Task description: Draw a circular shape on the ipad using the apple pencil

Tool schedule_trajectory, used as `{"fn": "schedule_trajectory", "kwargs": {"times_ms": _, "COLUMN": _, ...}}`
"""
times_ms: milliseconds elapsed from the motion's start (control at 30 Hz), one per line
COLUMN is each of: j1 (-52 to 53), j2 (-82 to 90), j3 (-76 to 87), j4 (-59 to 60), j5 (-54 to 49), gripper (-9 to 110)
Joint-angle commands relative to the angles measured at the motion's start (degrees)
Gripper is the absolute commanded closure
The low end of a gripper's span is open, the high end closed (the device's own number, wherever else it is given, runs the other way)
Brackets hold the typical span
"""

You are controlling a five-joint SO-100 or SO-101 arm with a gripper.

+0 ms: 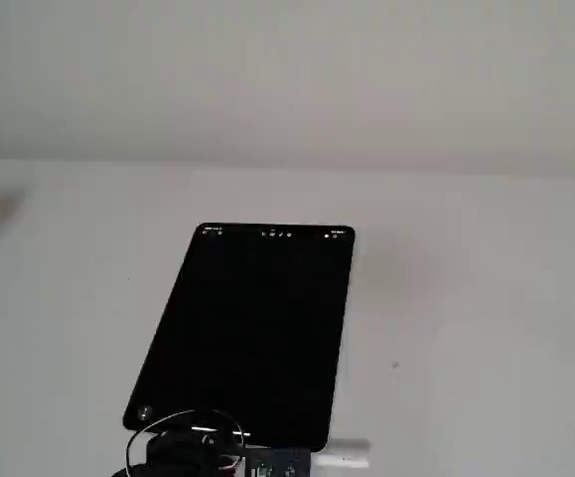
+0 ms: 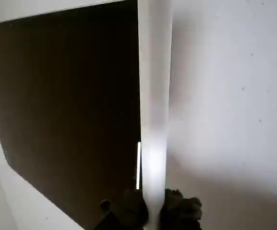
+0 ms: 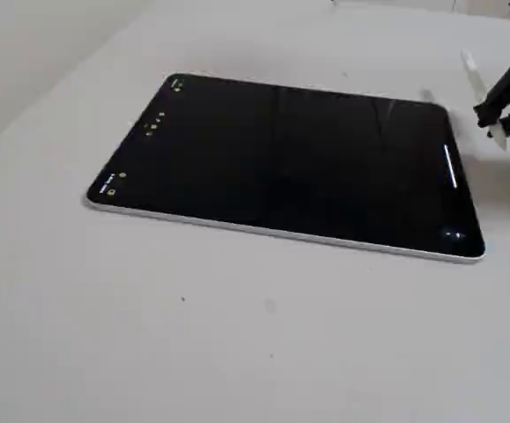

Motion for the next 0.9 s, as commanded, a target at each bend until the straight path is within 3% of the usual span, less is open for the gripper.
{"fn": "schedule_trajectory", "kwargs": {"times_ms": 0, "j1": 1.49, "j2": 0.53, "j3": 0.09, "j4": -9.93, "j5": -27.69, "gripper": 101}}
{"fn": "schedule_trajectory", "kwargs": {"times_ms": 867, "j1": 1.41, "j2": 0.53, "j3": 0.00, "j4": -12.30, "j5": -30.67, "gripper": 101}}
